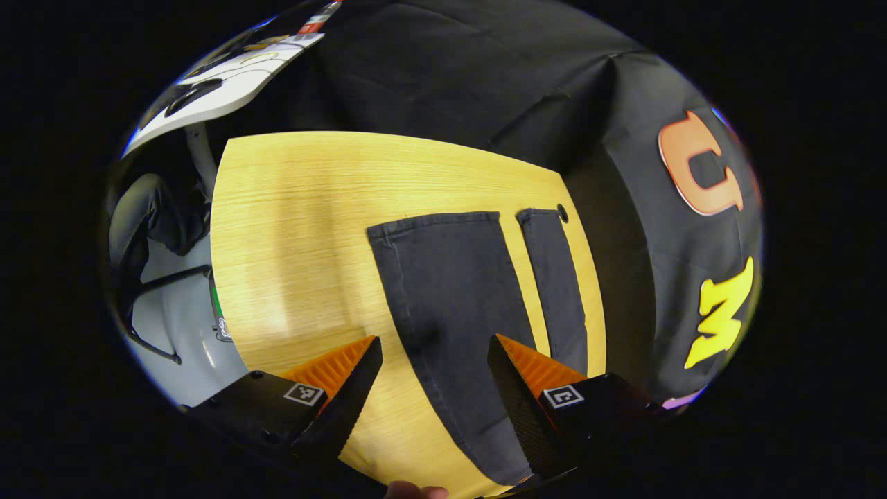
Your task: Grasp the waist and the cuffs of the jeans and fold them to make the two legs overlap; first hold the waist and fold one-third of the jeans toward the cuffs, then hold the cuffs and fold the remaining one-third in the same direction to finish folding.
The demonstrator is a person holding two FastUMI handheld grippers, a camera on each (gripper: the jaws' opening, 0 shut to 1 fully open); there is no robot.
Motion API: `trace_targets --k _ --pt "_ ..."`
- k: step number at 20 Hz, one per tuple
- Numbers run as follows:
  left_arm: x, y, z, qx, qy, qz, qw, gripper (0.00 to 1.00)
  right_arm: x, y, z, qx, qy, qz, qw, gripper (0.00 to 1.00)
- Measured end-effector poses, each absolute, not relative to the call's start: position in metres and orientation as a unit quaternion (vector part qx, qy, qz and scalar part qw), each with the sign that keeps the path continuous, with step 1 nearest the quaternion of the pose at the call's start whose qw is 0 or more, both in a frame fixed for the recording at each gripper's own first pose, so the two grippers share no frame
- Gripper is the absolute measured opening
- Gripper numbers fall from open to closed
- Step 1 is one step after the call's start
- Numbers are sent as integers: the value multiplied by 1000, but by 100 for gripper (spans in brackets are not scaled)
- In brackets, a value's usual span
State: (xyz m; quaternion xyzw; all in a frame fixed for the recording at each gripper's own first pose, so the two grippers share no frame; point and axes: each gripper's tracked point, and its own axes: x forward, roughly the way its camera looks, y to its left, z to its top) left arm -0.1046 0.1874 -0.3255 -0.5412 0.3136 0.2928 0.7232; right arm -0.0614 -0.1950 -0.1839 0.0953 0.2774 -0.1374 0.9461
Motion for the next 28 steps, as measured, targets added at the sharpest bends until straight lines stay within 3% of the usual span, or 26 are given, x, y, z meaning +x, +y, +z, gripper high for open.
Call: trace_targets --k 6,7,10,12,13,16,17,18,22,23,24,25,26,28 --pt "-85 205 -343 -570 311 302 698 98 -83 -213 -225 192 331 -171 908 96" --pt "-80 208 -343 -570 310 300 699 96 -88 -213 -234 213 340 -171 900 100" --pt "-68 209 -342 -578 307 289 698 96 -96 -207 -267 302 372 -173 860 96" --pt "-62 210 -341 -588 300 284 695 97 -99 -202 -292 390 394 -185 811 98" --pt "-60 210 -340 -593 298 285 692 96 -100 -201 -307 441 397 -196 781 94" --pt "-57 211 -341 -598 298 283 688 96 -100 -210 -342 561 399 -255 679 94" --pt "-58 210 -341 -598 300 282 688 100 -97 -214 -356 580 395 -269 660 93" --pt "-57 210 -342 -597 303 281 687 95 -96 -219 -362 590 393 -279 647 93" --pt "-53 211 -341 -599 310 285 681 95 -71 -227 -372 580 390 -286 655 96" --pt "-51 210 -341 -598 312 285 681 95 -60 -226 -374 575 391 -285 660 92" --pt "-48 210 -341 -596 314 284 682 95 -54 -228 -375 572 391 -284 663 97" --pt "-47 209 -341 -593 318 283 684 95 -46 -229 -376 569 393 -284 665 92" --pt "-46 209 -341 -589 322 282 686 95 -44 -230 -375 566 394 -288 665 97" --pt "-41 207 -342 -585 325 281 688 94 -46 -230 -378 555 401 -292 668 96"
